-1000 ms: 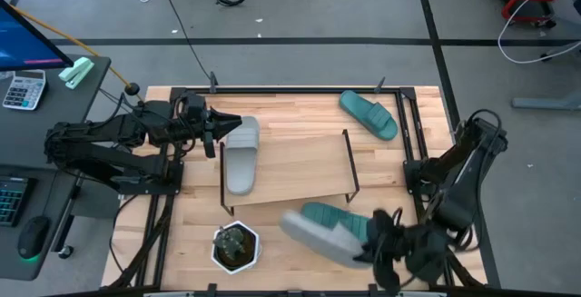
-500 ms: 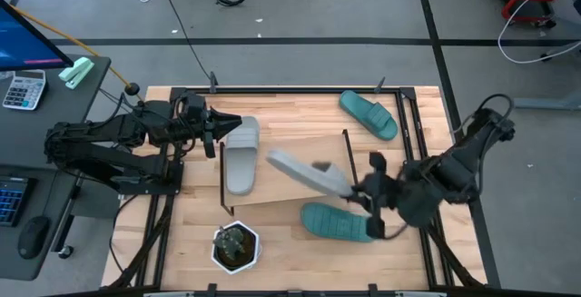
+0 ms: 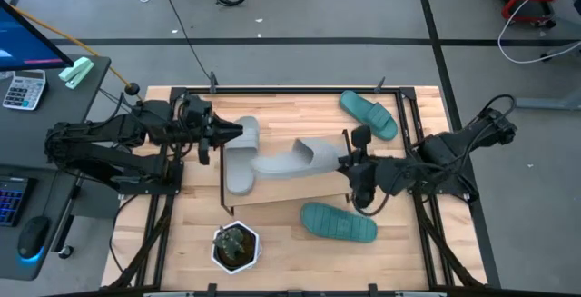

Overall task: Pick and place slides into the shelf
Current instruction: Put the gray slide on the shelf

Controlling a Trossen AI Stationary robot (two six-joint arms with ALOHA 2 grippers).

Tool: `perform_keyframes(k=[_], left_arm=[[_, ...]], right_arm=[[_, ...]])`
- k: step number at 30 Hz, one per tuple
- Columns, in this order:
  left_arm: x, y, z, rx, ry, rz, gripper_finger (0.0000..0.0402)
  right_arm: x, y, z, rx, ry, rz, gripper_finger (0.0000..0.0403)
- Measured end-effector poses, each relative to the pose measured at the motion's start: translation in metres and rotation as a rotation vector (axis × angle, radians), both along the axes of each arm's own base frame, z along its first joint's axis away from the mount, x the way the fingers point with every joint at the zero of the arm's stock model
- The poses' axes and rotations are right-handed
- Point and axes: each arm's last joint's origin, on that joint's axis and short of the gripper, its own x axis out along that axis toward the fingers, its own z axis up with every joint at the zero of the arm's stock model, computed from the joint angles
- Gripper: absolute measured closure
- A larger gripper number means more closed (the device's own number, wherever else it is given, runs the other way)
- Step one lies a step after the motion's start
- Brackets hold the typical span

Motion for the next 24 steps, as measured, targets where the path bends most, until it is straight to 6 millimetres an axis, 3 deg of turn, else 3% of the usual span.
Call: perform_keyframes(k=[6,12,19,24], left_arm=[[0.000,-0.002,0.014,0.007,-0.147,-0.136,0.0324],[-0.001,0.010,0.021,-0.009,-0.214,-0.192,0.0322],[-0.004,0.037,0.009,-0.200,-0.096,-0.103,0.0303],[-0.008,0.052,0.007,-0.459,-0.101,-0.035,0.0285]], right_arm=[[0.014,-0.023,0.005,-0.308,0.050,0.043,0.0358],[0.033,-0.053,0.012,-0.465,0.046,0.072,0.0358],[0.039,-0.082,0.014,-0.491,0.047,0.109,0.0358],[0.037,-0.094,0.016,-0.573,0.088,0.156,0.0358]])
